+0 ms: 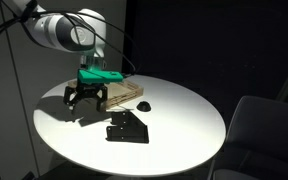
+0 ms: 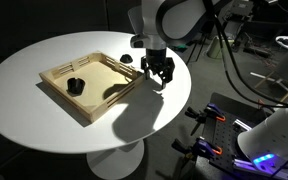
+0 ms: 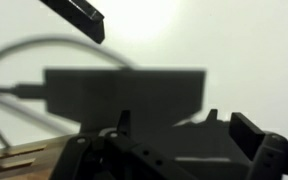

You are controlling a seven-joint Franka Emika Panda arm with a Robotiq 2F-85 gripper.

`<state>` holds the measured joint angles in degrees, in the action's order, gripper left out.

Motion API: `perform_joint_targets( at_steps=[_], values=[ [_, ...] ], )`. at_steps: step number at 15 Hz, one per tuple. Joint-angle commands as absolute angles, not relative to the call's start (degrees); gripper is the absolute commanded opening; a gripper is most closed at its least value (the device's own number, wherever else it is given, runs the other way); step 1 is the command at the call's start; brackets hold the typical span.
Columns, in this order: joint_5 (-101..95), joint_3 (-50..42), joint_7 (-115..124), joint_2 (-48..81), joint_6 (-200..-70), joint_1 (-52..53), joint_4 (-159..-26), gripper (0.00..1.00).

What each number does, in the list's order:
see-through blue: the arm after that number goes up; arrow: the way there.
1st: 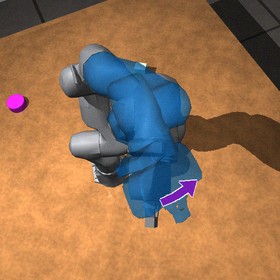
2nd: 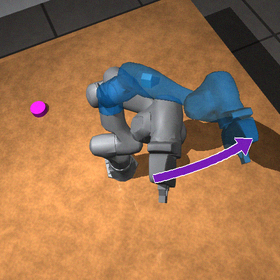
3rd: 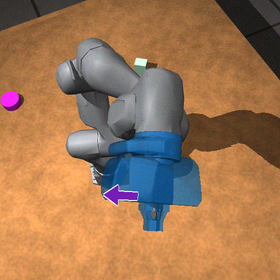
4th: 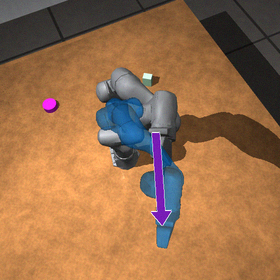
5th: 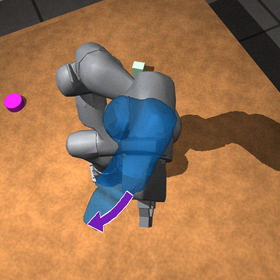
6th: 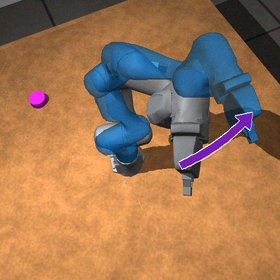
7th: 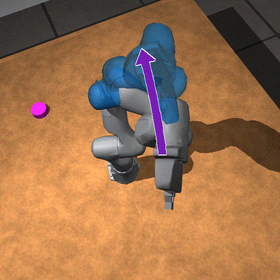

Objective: Move the tray to the left

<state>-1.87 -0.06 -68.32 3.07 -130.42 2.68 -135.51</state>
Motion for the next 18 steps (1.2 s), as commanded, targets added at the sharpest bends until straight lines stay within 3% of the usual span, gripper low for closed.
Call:
perform_joint_targets(
  at_steps=[1, 18],
  values=[
    [-3.56, 0.84, -68.34, 2.39, -130.97, 2.05, -135.36, 1.0],
    [-3.82, 3.6, -67.36, 1.14, -130.51, 3.61, -136.12, 1.0]
  ],
)
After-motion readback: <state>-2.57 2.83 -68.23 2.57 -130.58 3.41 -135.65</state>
